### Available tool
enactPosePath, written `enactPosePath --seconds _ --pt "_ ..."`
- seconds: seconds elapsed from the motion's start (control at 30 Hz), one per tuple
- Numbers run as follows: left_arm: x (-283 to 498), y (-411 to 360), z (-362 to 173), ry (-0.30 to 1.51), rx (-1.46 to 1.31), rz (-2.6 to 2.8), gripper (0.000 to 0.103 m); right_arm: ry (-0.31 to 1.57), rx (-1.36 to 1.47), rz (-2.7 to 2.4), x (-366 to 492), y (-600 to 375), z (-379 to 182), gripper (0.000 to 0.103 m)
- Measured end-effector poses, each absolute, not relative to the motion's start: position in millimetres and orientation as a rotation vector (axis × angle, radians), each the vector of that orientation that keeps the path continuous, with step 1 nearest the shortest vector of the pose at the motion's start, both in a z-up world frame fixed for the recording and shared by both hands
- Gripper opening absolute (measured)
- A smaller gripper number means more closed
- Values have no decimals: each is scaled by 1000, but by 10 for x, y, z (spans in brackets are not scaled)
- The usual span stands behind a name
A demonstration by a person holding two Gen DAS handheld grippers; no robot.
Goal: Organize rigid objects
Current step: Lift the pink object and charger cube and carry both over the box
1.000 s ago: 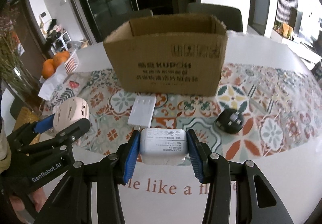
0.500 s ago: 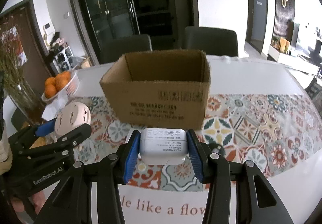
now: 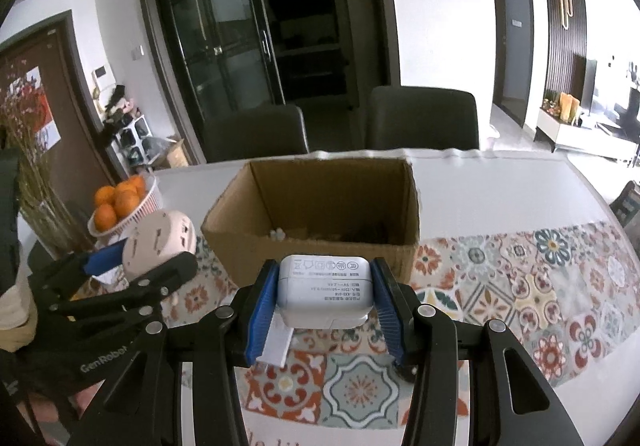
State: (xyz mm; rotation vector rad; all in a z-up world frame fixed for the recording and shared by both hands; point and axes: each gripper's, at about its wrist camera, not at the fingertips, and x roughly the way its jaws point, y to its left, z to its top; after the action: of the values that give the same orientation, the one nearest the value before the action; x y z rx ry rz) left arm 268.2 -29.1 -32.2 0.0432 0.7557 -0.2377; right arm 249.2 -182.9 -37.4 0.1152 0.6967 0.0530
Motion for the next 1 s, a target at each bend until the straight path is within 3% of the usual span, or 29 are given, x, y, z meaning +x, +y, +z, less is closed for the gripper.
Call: enactPosePath --seconds 0.53,1.0 --pt "3270 -442 -213 801 65 -257 74 651 72 33 3057 -1953 -106 47" --pt "3898 -578 -407 900 108 -275 74 778 59 87 3736 -2008 -285 47"
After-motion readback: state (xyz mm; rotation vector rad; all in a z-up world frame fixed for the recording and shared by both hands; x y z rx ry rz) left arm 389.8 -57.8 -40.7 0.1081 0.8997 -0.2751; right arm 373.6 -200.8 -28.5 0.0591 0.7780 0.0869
